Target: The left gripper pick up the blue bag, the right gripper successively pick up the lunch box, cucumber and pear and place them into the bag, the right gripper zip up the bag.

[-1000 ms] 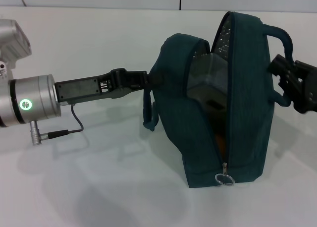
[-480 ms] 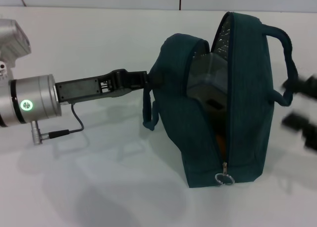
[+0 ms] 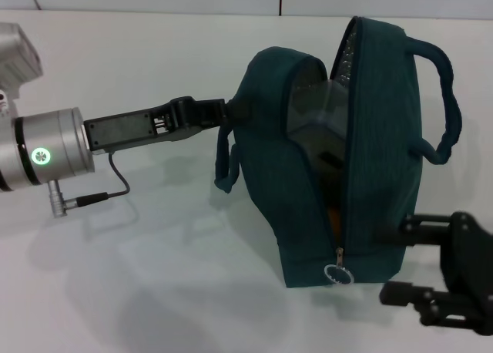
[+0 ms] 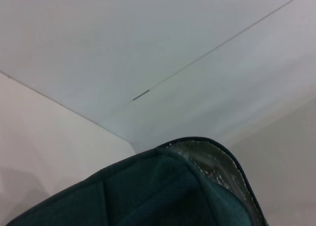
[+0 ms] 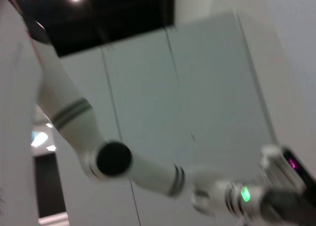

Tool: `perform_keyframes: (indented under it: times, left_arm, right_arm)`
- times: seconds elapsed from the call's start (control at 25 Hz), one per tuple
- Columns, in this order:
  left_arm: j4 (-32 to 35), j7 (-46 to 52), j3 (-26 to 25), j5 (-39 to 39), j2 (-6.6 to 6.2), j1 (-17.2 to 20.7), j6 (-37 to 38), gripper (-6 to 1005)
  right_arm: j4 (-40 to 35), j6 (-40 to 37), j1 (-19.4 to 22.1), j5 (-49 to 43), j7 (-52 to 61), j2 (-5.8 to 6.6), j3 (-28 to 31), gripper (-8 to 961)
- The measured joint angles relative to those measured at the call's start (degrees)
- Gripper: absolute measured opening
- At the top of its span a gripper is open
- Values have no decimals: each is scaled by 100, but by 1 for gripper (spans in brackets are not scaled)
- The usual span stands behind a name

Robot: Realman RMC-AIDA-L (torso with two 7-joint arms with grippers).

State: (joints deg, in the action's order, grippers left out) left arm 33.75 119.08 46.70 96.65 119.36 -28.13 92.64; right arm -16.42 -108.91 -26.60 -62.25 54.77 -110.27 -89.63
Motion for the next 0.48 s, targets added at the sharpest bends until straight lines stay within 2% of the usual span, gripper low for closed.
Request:
perform_keyframes:
  times: [0.24, 0.48]
  left_arm:
    - [1, 0, -3, -4, 0, -17, -16, 62]
    - [1, 0, -3, -7, 8, -23, -19, 62]
  right_arm:
    - [0, 747, 31, -371, 433, 15, -7, 559]
    - [-7, 1397, -15, -683, 727, -69, -29, 559]
